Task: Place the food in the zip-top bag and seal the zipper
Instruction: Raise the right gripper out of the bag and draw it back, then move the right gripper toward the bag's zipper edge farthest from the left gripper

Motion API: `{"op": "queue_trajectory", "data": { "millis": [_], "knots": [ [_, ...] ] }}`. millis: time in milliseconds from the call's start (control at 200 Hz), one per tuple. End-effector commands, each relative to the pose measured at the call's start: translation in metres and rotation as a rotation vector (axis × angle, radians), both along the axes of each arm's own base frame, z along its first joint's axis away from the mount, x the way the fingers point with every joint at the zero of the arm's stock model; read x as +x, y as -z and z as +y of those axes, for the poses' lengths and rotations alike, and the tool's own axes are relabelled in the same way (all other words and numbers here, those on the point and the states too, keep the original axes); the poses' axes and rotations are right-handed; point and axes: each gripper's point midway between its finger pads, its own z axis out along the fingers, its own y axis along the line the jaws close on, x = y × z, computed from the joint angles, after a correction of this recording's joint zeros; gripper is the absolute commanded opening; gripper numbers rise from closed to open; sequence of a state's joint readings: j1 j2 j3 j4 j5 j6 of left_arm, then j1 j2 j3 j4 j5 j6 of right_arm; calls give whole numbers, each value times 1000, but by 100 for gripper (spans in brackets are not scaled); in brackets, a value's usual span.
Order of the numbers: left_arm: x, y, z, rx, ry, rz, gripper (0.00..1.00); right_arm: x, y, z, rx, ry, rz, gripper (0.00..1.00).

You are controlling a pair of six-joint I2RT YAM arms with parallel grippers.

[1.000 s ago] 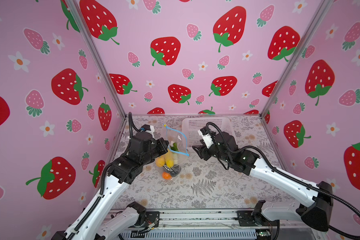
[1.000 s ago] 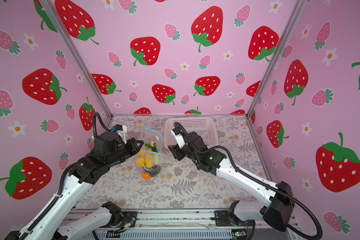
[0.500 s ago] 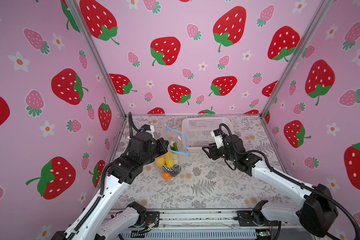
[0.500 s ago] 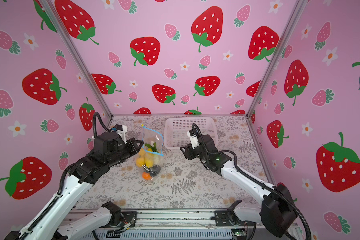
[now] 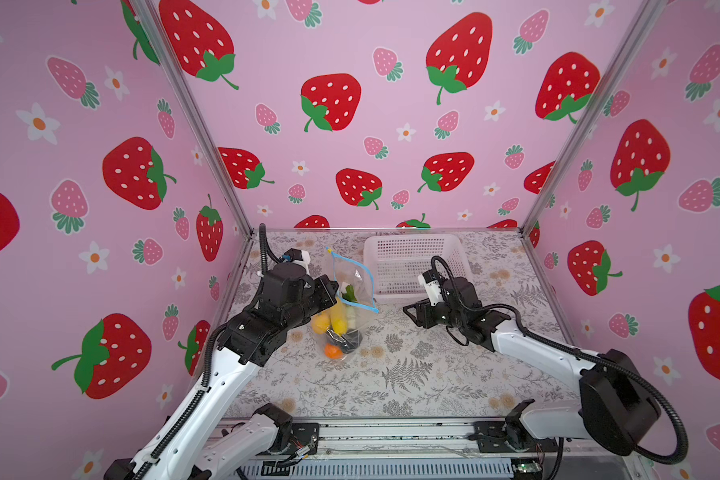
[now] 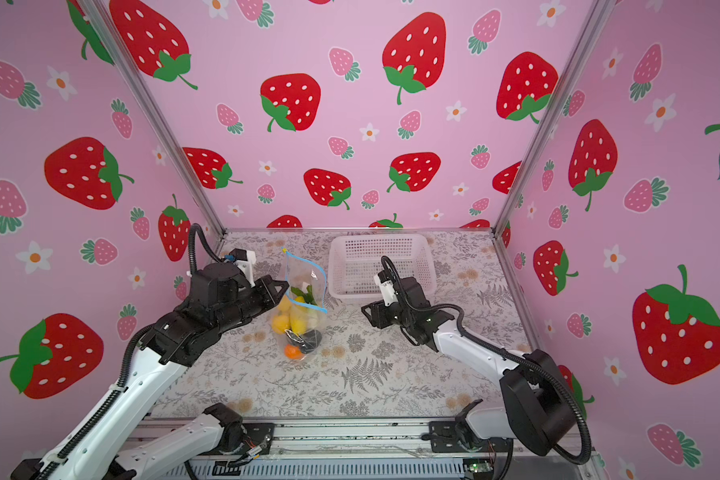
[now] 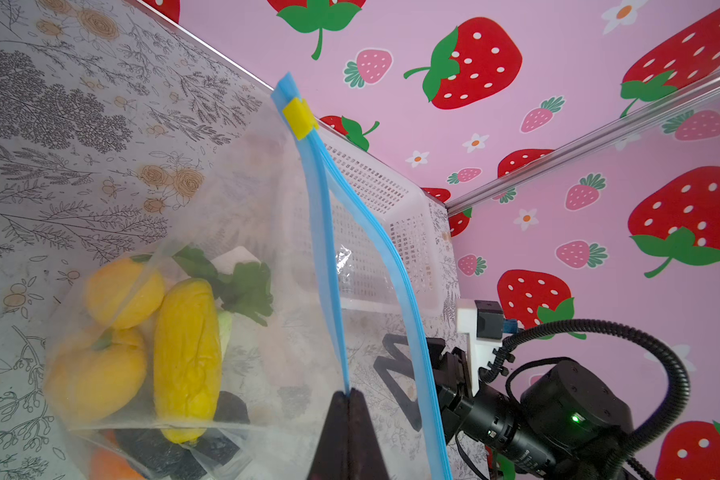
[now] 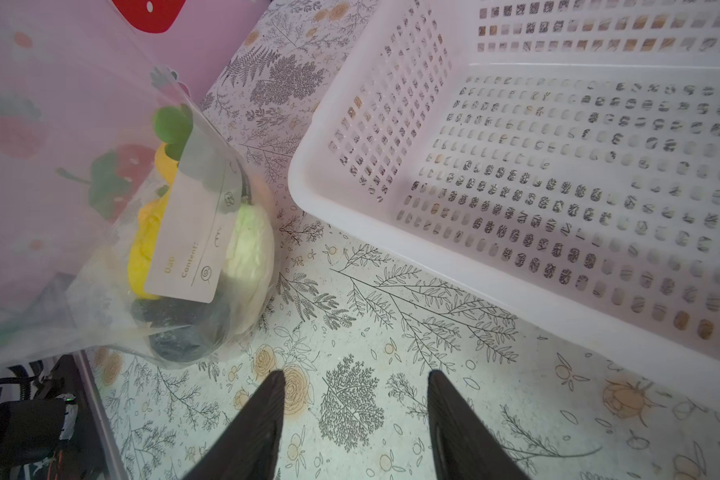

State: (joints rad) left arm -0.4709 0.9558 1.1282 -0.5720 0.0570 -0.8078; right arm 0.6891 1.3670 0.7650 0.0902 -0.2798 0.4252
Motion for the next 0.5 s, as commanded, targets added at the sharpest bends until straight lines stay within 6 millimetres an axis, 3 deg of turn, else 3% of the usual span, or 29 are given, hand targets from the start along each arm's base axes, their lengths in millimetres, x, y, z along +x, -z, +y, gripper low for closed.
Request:
{"op": "queue_trajectory", "data": {
  "millis": [0, 495],
  "knots": [
    [2, -14, 0, -15, 2, -39, 0, 2, 8, 0, 5, 1, 12, 57],
    [2, -14, -1, -17, 1, -37, 0, 15, 16, 1, -13, 11, 15, 57]
  ]
}}
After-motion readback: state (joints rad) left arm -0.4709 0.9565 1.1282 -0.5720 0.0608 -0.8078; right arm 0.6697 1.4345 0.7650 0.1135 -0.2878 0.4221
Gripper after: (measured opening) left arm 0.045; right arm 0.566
